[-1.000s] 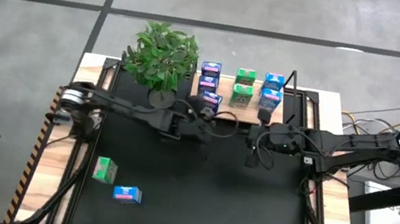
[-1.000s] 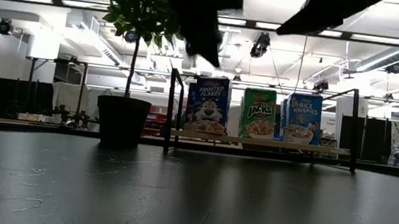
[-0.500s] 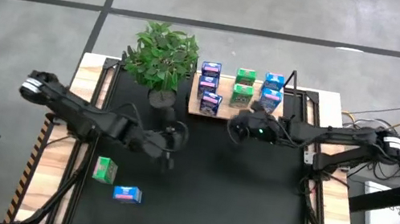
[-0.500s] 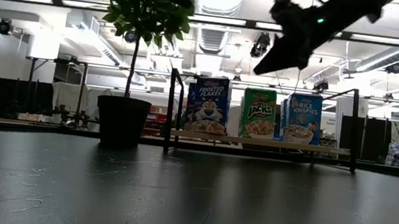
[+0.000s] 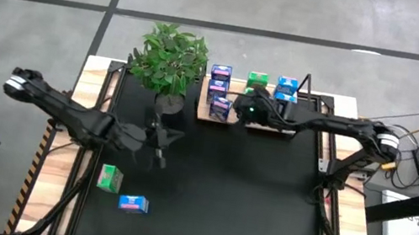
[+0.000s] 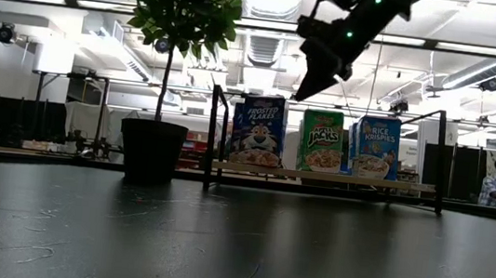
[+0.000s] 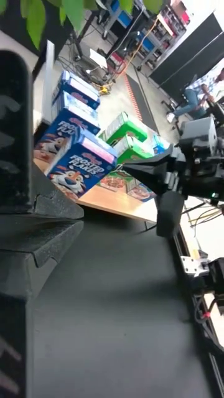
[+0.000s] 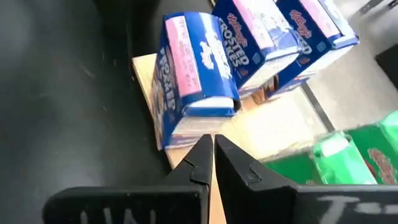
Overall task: Stack cereal on shelf
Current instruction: Put the dark blue cereal box on the shelf aligned with the other dark blue cereal boxes
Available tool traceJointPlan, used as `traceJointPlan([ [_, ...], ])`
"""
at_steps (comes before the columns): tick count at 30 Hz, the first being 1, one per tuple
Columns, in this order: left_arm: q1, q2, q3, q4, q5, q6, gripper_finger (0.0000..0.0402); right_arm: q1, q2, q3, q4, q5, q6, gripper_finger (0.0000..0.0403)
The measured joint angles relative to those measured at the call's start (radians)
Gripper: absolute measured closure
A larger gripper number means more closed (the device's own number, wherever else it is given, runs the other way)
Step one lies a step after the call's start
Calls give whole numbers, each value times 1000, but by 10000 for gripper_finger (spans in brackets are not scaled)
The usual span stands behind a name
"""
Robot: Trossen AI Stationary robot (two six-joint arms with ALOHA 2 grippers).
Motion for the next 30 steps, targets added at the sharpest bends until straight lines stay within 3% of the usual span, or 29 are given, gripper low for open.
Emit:
traceJointPlan([
  [13,0,-55,-52,7,-1,26,401,-41,115,118,-7,8,-64,394],
  [26,0,-51,-54,11,-2,53,401,-47,127,136,7,-1,-87,394],
  [30,0,-51,-54,12,-2,53,401,-47,128,136,26,-50,-86,394],
])
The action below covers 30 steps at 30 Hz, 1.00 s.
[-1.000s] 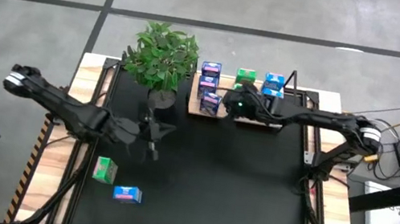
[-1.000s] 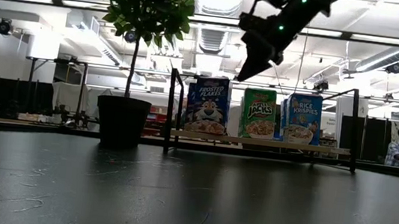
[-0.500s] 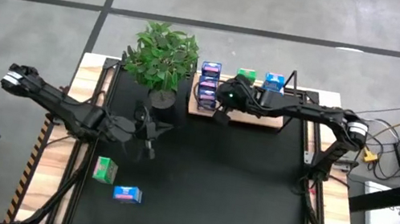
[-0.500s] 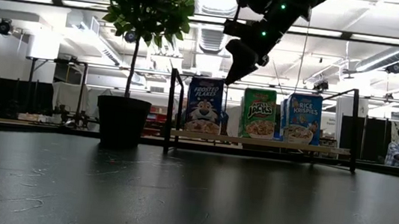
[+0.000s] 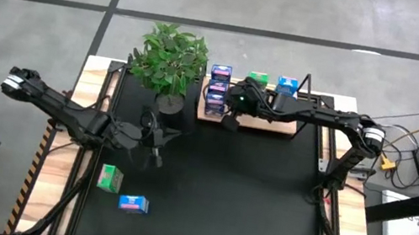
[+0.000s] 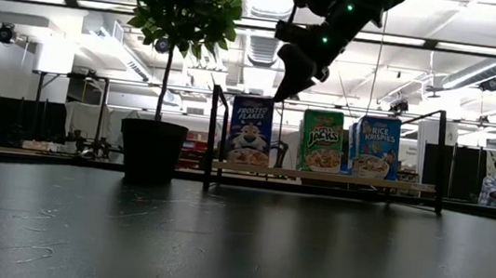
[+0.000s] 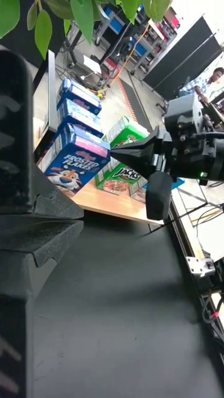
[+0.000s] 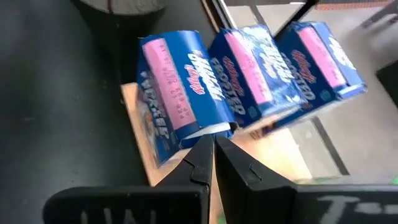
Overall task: Stack cereal on shelf
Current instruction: Put the dark blue cereal box on the shelf aligned with the other dark blue cereal boxes, then put the light blue cereal box on the shelf aligned with the other light blue cereal boxes
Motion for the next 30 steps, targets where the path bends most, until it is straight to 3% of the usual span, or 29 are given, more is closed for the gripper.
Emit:
traceJointPlan([
  [17,0,0,0,0,0,-1,401,4,-20,-1,-10,6,16,394],
  [24,-12,0,1,-14,6,-108,401,61,-97,-3,-68,6,14,394],
  [30,-61,4,1,-26,186,-238,402,160,-166,-36,-97,6,16,394],
])
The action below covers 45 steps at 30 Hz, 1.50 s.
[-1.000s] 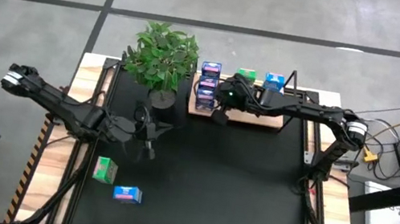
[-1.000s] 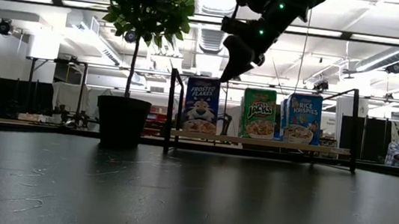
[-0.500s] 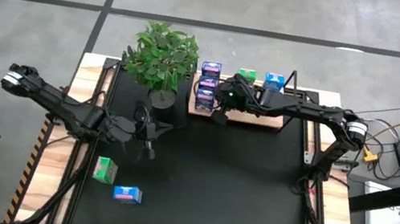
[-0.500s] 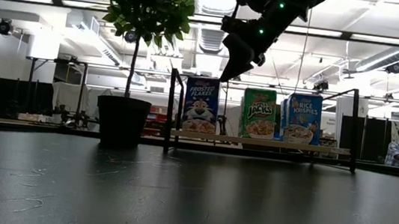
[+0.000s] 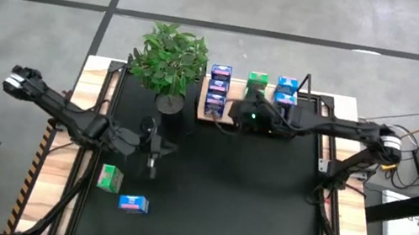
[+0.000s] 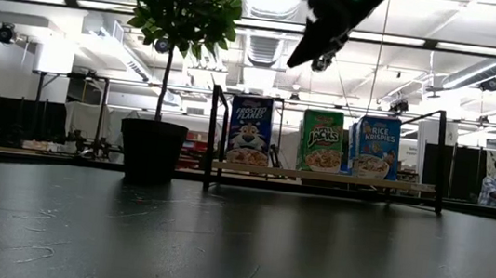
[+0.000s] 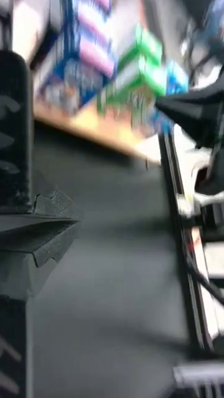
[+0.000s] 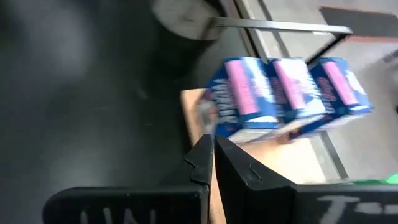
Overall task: Stack cereal on shelf
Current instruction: Put the light blue cereal box on the shelf aligned with the other light blue cereal boxes
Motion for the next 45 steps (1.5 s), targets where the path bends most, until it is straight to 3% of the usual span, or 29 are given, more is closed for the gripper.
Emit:
traceJointPlan([
  [6,-94,6,7,-6,26,-141,402,119,-47,-34,-8,0,16,394],
  [11,-176,77,111,-59,33,-192,402,205,-73,-66,-3,0,33,394],
  [15,-246,172,245,-287,46,-265,402,260,-87,-95,23,2,41,394],
  [21,-322,326,445,-631,56,-507,402,313,-121,-165,110,1,38,394],
  [25,-359,410,561,-815,136,-696,388,323,-151,-228,175,1,38,394],
  [30,-417,475,624,-937,183,-857,330,323,-188,-291,228,1,69,394],
  [40,-491,532,604,-1045,213,-1051,144,323,-213,-341,235,0,119,394],
  [45,-502,546,577,-1047,212,-1052,108,323,-213,-342,237,0,123,394],
])
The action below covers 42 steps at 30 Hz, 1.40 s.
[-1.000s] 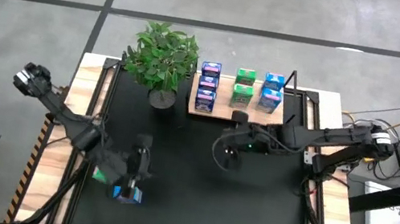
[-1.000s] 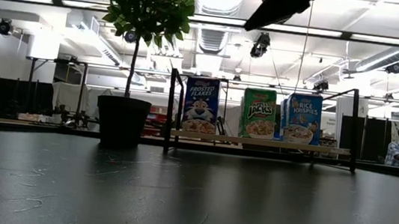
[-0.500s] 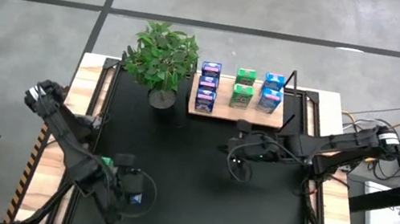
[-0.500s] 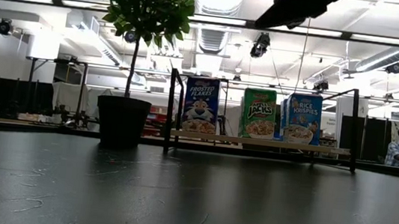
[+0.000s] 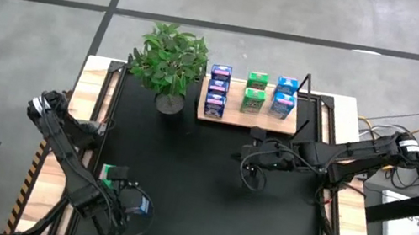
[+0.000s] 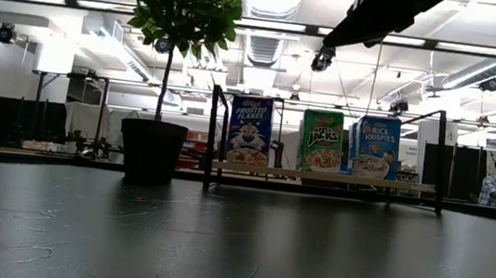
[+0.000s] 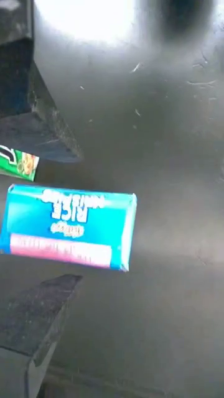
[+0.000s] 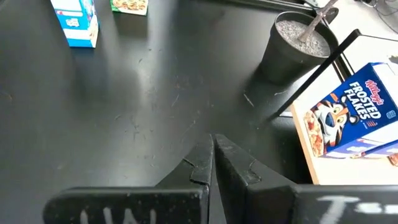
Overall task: Stack cereal on shelf
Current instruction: Put the light blue cereal box on the shelf aligned with the other light blue cereal boxes
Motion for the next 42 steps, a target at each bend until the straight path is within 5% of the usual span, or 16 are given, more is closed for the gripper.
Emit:
traceJointPlan([
  [6,0,2,-63,47,21,6,135,0,0,0,0,0,0,394],
  [19,1,1,-55,55,31,33,265,0,0,0,1,0,0,394],
  [26,10,0,-55,60,-5,66,289,0,0,0,-4,0,0,394],
  [42,307,-4,-35,286,-281,630,288,0,-164,23,-233,5,10,394],
])
